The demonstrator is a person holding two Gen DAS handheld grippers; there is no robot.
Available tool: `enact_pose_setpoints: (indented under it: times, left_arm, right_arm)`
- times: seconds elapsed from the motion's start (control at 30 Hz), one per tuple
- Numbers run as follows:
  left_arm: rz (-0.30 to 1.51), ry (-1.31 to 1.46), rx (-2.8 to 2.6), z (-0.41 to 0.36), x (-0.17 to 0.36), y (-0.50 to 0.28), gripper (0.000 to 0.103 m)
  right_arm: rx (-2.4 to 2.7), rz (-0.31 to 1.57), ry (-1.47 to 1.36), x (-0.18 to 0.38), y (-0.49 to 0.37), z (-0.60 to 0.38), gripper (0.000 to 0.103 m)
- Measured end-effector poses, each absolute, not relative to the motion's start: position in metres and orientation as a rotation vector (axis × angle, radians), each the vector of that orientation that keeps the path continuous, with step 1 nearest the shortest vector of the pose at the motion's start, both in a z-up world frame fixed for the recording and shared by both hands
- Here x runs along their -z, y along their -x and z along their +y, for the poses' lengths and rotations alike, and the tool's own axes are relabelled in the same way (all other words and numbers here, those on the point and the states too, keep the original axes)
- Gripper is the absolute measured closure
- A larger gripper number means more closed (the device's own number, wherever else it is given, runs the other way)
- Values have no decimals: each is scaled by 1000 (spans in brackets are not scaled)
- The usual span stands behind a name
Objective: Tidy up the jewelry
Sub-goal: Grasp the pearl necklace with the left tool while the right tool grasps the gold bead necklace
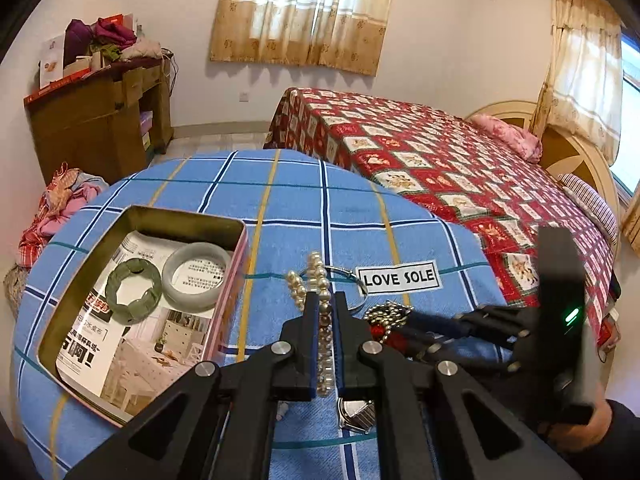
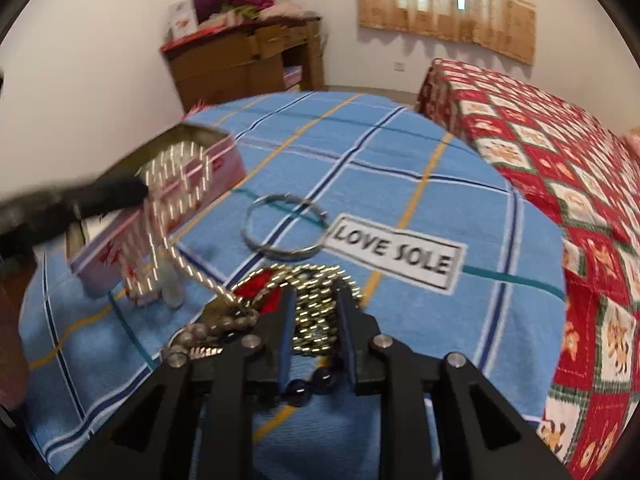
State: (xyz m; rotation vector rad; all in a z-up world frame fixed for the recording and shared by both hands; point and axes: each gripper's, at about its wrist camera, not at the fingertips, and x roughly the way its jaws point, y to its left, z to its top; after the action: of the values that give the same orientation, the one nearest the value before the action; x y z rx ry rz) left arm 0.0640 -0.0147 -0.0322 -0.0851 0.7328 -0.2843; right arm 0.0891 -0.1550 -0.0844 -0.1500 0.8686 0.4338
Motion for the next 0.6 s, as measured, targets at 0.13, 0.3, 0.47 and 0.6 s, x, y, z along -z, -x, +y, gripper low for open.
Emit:
enact_pose_setpoints:
  times: [0.13, 0.3, 0.47, 0.6]
  left_arm:
    - [763, 82, 279, -17, 43, -67, 98]
    - [768, 91, 278, -14, 45, -63, 98]
    - [745, 92, 270, -10, 38, -58, 98]
    - [723, 95, 269, -9, 30, -53, 98]
  right_arm:
    - [-431, 870, 212, 90, -89, -143, 79]
    - [-478, 867, 127, 86, -86, -157, 90]
    - [-485, 805, 83, 69, -75, -162, 90]
    - [-477, 747, 54, 46, -71, -170, 90]
